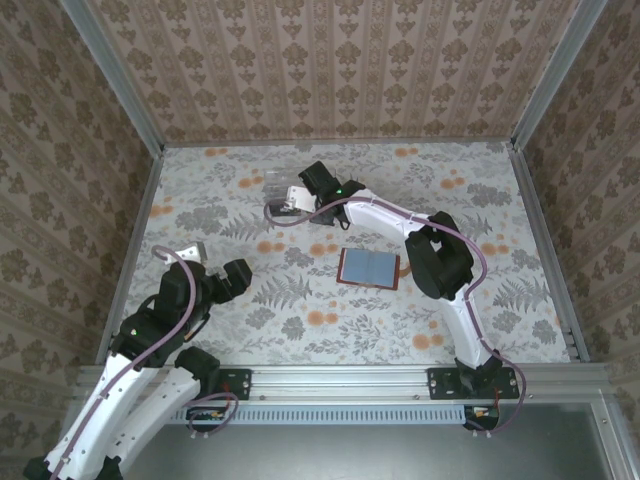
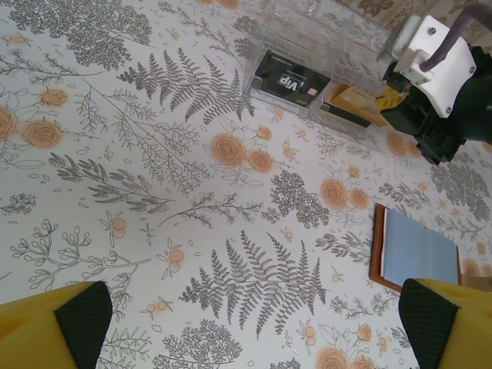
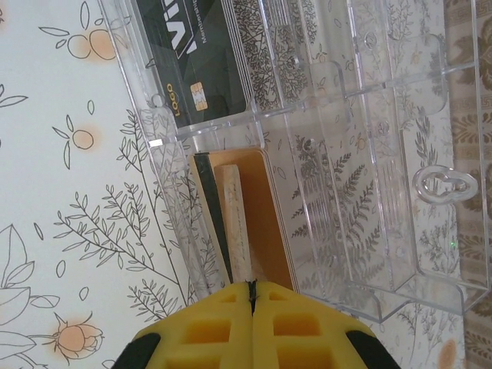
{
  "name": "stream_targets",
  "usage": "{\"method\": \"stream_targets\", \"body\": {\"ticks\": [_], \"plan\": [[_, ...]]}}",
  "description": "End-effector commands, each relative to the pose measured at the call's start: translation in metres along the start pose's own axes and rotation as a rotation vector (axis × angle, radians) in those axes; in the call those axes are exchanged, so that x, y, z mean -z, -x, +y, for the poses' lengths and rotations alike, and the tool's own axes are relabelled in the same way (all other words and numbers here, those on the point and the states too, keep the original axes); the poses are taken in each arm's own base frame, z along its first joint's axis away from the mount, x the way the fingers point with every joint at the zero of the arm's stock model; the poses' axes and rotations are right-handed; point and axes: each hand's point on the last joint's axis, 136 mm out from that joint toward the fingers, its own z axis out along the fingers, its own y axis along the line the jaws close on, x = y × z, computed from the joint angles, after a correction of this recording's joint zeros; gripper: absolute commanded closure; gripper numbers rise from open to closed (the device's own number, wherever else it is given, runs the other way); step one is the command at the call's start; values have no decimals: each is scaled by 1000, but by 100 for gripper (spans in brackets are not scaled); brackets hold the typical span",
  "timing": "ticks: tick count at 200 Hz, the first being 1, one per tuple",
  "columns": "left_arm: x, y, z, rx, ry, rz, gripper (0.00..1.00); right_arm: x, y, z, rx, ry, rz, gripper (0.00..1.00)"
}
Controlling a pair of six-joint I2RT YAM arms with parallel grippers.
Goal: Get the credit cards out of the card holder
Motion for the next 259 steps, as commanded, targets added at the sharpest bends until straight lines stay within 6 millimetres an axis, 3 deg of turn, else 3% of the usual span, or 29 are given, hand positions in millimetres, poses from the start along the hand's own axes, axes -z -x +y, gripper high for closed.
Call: {"method": "stream_targets", "body": {"ticks": [1, 119, 206, 259], "plan": [[0, -2, 3, -12, 14, 12, 0, -13, -9, 16, -12, 58, 20, 100], [-2, -3, 4, -4, 16, 16, 0, -16, 2, 15, -12, 57, -7, 100], [-5, -5, 4, 4, 12, 25, 0, -5, 12, -15, -9, -62, -34, 100], [-5, -5, 4, 6, 10, 26, 0, -2, 12, -20, -17, -70, -41, 100]]}}
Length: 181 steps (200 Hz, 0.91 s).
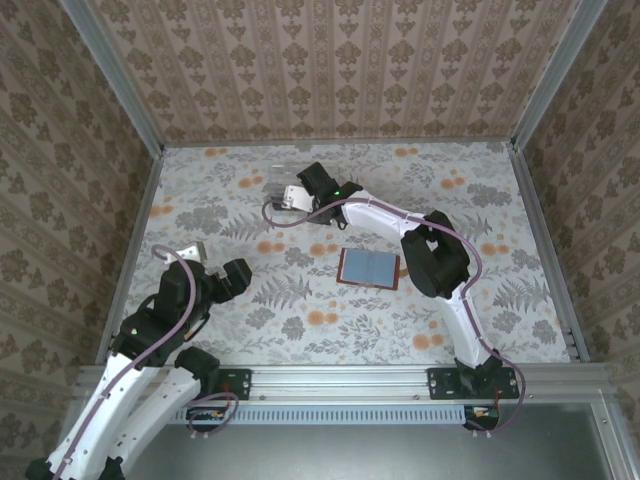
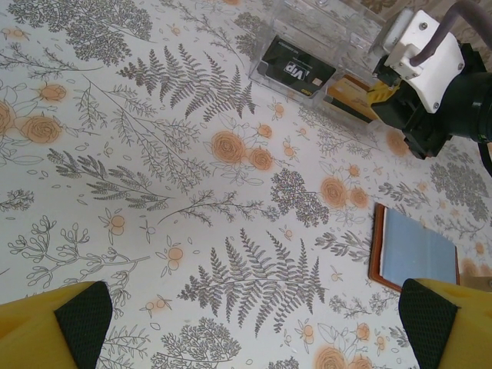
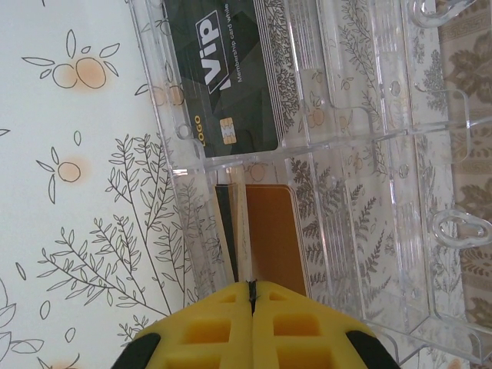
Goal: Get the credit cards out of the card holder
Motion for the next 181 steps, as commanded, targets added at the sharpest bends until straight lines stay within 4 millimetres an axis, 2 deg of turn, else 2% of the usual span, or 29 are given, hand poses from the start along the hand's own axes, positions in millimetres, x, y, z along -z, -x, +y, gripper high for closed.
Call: {"method": "stream_targets", "body": {"ticks": [1, 91, 181], "plan": [[-4, -4, 3, -7, 9, 16, 0, 8, 4, -18, -6, -51, -11, 100], [-5, -7, 5, -5, 16, 24, 0, 0, -18, -16, -22, -26, 19, 100], [-5, -7, 6, -1, 17, 25, 0, -12, -25, -13, -28, -20, 38, 100]]}}
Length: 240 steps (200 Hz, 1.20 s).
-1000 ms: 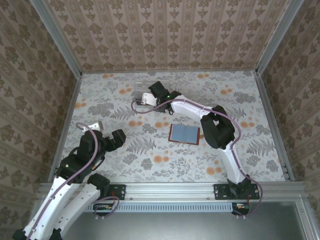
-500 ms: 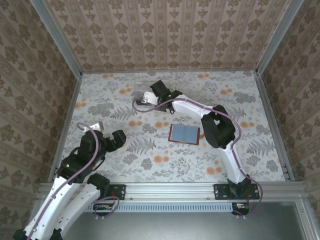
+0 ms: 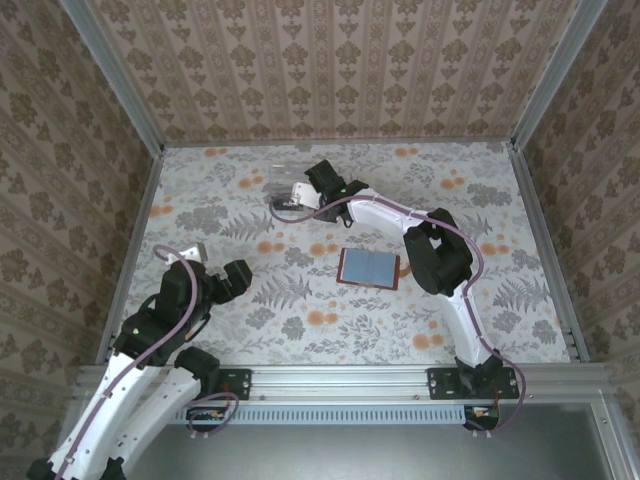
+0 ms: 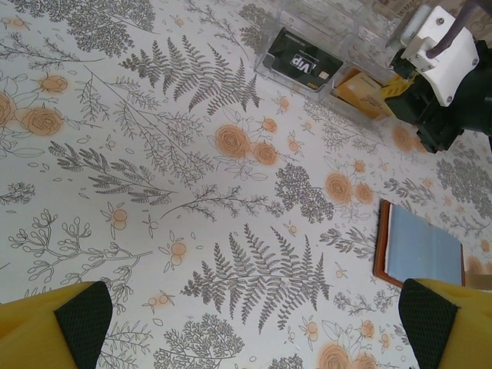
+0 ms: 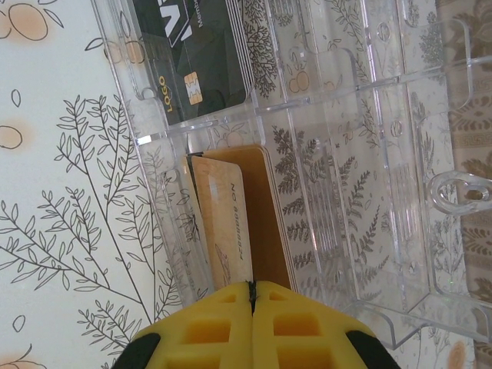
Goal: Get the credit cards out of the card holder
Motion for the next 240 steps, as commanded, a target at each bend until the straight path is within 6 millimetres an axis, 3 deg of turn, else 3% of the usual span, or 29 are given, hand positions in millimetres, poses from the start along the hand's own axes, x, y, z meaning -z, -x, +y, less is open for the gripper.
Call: {"method": "stream_targets", "body": {"ticks": [1, 53, 99, 158, 240], "plan": [[-2, -3, 3, -4, 9, 11, 0, -4, -5, -3, 1, -10, 15, 100], [-3, -3, 4, -3, 13, 14, 0, -9, -4, -1, -13, -3, 19, 80], [-3, -3, 4, 3, 12, 14, 0, -10, -3, -7, -20, -32, 19, 77], [-2, -4, 4, 2, 11, 15, 0, -13, -4, -31, -59, -148, 43, 71], [1, -3, 3, 2, 4, 13, 0, -14, -6, -31, -79, -149, 48, 71]]}}
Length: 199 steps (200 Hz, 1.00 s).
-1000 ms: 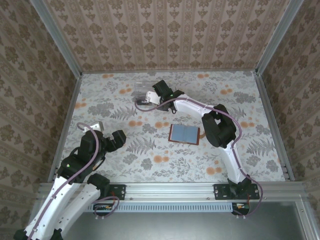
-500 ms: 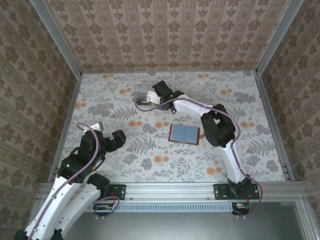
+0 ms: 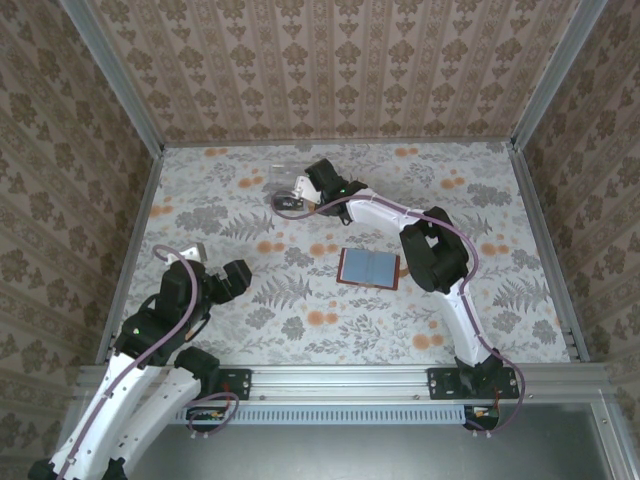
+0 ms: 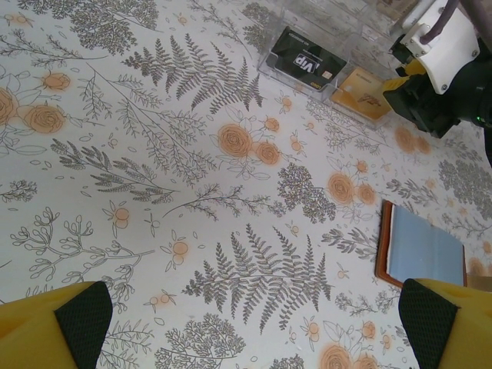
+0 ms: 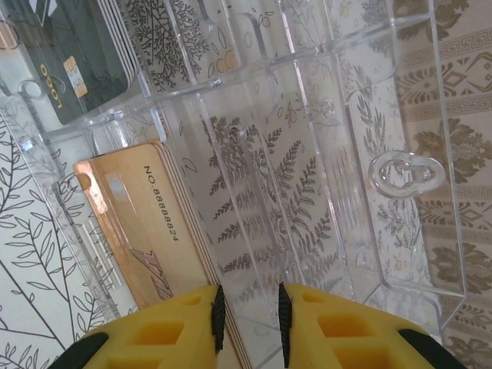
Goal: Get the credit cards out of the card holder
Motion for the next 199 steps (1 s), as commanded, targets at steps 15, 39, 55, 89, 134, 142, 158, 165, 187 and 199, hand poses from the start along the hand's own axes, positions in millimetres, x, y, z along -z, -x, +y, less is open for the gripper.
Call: {"method": "stream_targets", "body": {"ticks": [15, 39, 55, 89, 134, 142, 158, 165, 187, 199], "plan": [[1, -3, 1, -6, -1, 14, 0, 0, 2, -9, -37, -28, -1, 70], [2, -3, 0, -6, -5, 15, 0, 3, 3, -11, -41, -33, -4, 70], [3, -3, 0, -6, -6, 17, 0, 4, 3, -12, -47, -32, -6, 70], [5, -2, -1, -11, -9, 18, 0, 23, 11, -26, -103, -46, -44, 70], [3, -2, -5, -22, -19, 31, 0, 79, 20, -63, -278, -98, -140, 68], [2, -2, -6, -26, -21, 36, 0, 91, 19, -71, -330, -112, -157, 68], [-1, -3, -8, -38, -24, 47, 0, 116, 14, -84, -445, -137, -197, 68], [-2, -2, -10, -45, -28, 49, 0, 127, 10, -88, -500, -145, -213, 67], [-7, -1, -11, -63, -19, 57, 0, 160, -10, -94, -675, -156, -257, 64], [-10, 0, -12, -71, -14, 61, 0, 178, -24, -93, -769, -155, -289, 60]]}}
